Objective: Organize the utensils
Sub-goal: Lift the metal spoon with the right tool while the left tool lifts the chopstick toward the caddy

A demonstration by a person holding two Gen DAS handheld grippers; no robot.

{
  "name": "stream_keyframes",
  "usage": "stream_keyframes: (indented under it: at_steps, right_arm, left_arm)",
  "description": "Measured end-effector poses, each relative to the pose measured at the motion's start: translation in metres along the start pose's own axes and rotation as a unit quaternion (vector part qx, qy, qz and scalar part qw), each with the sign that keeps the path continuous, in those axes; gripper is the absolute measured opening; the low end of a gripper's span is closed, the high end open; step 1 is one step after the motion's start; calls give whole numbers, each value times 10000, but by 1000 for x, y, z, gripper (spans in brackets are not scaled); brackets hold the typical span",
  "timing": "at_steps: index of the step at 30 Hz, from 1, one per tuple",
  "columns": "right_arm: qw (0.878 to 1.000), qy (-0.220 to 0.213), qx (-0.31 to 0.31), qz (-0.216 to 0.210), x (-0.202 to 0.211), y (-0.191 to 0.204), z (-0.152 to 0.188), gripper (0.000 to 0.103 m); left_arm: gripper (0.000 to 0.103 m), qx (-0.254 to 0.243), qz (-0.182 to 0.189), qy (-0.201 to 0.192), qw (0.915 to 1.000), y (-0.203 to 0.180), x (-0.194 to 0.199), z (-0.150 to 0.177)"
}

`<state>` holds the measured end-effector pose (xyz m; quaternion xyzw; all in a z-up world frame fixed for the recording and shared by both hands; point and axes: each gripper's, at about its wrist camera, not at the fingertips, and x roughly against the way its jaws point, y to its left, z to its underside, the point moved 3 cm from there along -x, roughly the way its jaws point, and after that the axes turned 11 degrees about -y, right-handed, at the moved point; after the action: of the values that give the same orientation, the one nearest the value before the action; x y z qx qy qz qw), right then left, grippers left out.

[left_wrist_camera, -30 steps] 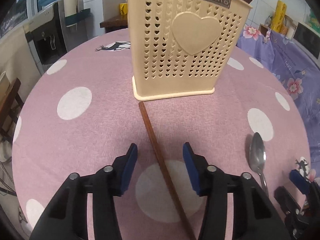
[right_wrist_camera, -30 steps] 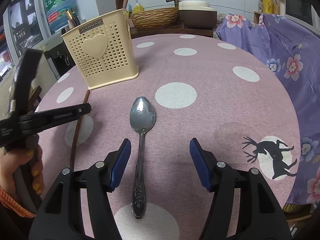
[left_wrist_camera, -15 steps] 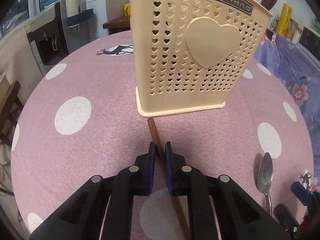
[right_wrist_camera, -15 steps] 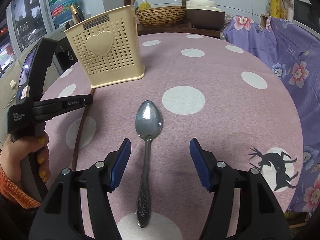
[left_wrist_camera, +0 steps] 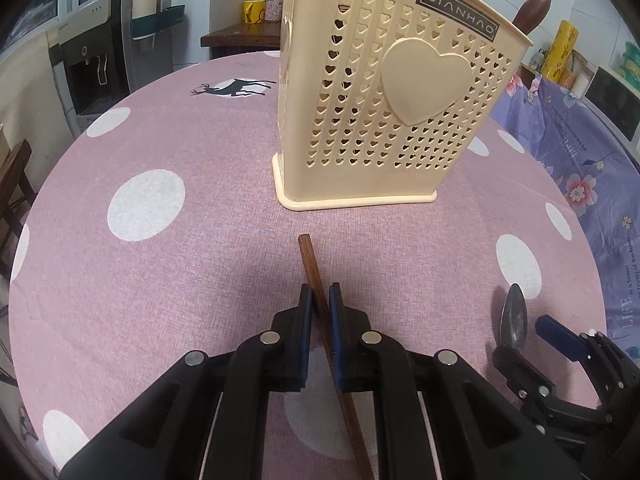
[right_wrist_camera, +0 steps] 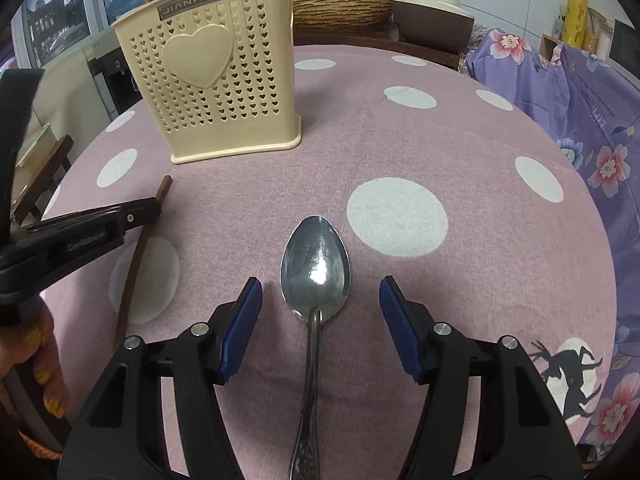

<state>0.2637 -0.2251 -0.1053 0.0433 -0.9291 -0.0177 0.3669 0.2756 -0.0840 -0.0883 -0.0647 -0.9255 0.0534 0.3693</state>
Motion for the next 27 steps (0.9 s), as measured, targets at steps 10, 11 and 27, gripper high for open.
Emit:
stream_keyframes:
  at_steps: [10,11,27]
  right_arm:
    - [9997,-67,124,174,-6,6,-8,42]
    - [9997,-71,145,174,-6,6,-8,38]
    - [9984,-389,-278,-303,26,-5,-28,38]
  left_arm:
    - [10,-5,-6,-24,10000,0,-1,0]
    - [10,-10,-14,-29,10000,0,-1,0]
    - [9,157,250,-308,9991,3,19,-15]
